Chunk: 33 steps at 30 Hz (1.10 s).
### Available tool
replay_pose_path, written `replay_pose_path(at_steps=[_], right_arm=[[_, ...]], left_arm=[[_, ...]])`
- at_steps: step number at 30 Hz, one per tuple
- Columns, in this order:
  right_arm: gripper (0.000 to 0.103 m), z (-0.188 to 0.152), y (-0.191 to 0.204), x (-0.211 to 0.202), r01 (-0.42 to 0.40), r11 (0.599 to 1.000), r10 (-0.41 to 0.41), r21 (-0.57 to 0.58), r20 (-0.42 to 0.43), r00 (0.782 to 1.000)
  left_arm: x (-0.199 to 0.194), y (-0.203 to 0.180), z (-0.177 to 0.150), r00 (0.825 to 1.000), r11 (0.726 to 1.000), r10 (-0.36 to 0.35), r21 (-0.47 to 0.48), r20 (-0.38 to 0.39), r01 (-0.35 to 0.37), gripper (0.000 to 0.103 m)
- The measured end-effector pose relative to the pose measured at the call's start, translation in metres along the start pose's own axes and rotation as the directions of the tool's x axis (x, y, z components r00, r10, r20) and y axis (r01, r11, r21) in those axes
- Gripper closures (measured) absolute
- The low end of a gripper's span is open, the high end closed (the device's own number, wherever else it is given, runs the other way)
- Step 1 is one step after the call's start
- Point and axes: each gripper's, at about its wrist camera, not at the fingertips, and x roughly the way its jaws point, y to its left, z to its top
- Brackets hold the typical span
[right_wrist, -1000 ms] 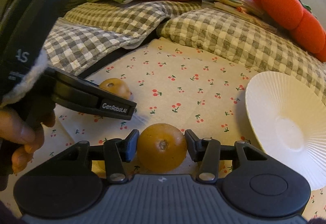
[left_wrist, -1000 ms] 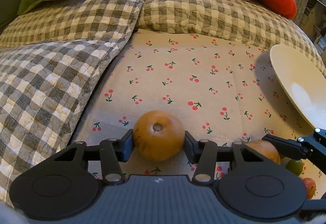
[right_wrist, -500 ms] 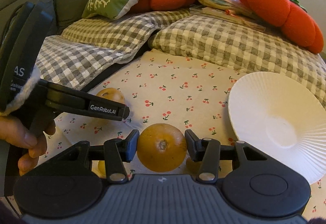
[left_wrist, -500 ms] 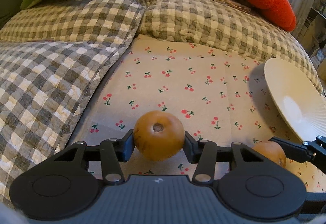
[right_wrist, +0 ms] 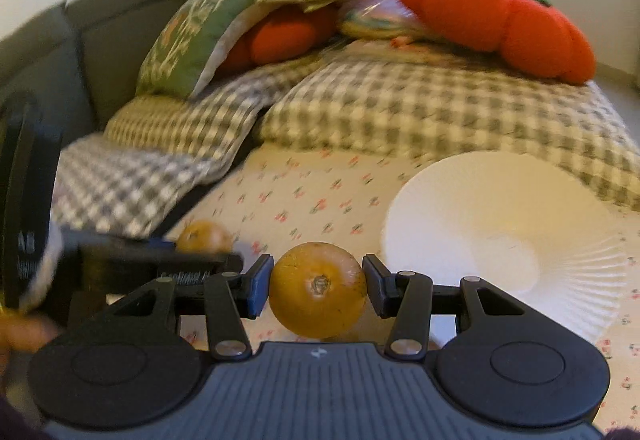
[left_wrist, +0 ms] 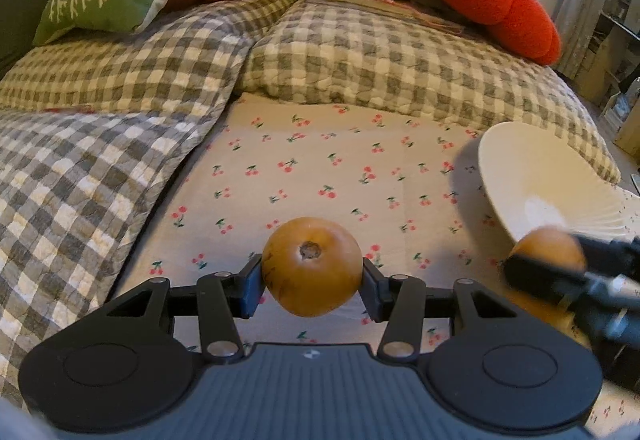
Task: Organize fruits
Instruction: 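Carry both fruits to the white plate and open both tools to release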
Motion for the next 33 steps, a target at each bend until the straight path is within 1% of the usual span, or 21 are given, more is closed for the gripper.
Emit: replay_pose_path(at_steps=[4, 8, 10, 14, 17, 19, 23, 25, 27, 29, 33], right_arm=[[0.058, 0.005, -0.029, -0.012, 0.021, 0.995, -0.024, 0.095, 0.033, 0.999], [0.058, 0.005, -0.063, -0.015, 0.051, 0.978, -0.063, 0.203, 0.054, 0.997], [0.058, 0.002, -0.082, -0.014, 0.067, 0.961, -0.084, 0.268, 0.053, 0.995], [0.058, -0.008, -0.118, -0.006, 0.105, 0.911, -0.126, 0.4, 0.026, 0.992], [0.058, -0.013, -0.135, -0.005, 0.097, 0.873, -0.126, 0.478, 0.029, 0.992], [0.058, -0.014, -0.143, -0.005, 0.099, 0.854, -0.135, 0.51, 0.035, 0.99], [0.058, -0.018, -0.155, -0.001, 0.067, 0.822, -0.113, 0.565, 0.047, 0.992], [0.058, -0.021, -0.161, 0.002, 0.045, 0.799, -0.092, 0.599, 0.047, 0.995], [0.058, -0.022, -0.166, 0.004, 0.047, 0.785, -0.091, 0.618, 0.04, 0.995], [0.058, -0.021, -0.167, 0.008, 0.064, 0.791, -0.102, 0.608, 0.028, 0.994], [0.058, -0.017, -0.166, 0.013, 0.069, 0.802, -0.109, 0.594, 0.031, 0.994]], left_arm=[[0.001, -0.015, 0.005, 1.0, 1.0, -0.01, 0.02, 0.023, 0.01, 0.063], [0.004, -0.036, 0.014, 0.998, 0.998, -0.036, 0.054, 0.058, 0.033, 0.063], [0.005, -0.049, 0.02, 0.995, 0.996, -0.06, 0.075, 0.083, 0.054, 0.063], [0.009, -0.078, 0.027, 0.985, 0.987, -0.128, 0.115, 0.117, 0.114, 0.063], [0.015, -0.102, 0.03, 0.975, 0.975, -0.185, 0.144, 0.123, 0.167, 0.063], [0.02, -0.114, 0.032, 0.967, 0.967, -0.22, 0.158, 0.126, 0.2, 0.063], [0.025, -0.136, 0.031, 0.948, 0.944, -0.292, 0.2, 0.124, 0.264, 0.063], [0.031, -0.143, 0.029, 0.945, 0.932, -0.311, 0.225, 0.102, 0.283, 0.063], [0.035, -0.148, 0.026, 0.943, 0.925, -0.319, 0.247, 0.091, 0.289, 0.063], [0.039, -0.151, 0.024, 0.944, 0.921, -0.32, 0.261, 0.079, 0.29, 0.063], [0.047, -0.153, 0.022, 0.944, 0.914, -0.325, 0.277, 0.059, 0.297, 0.063]])
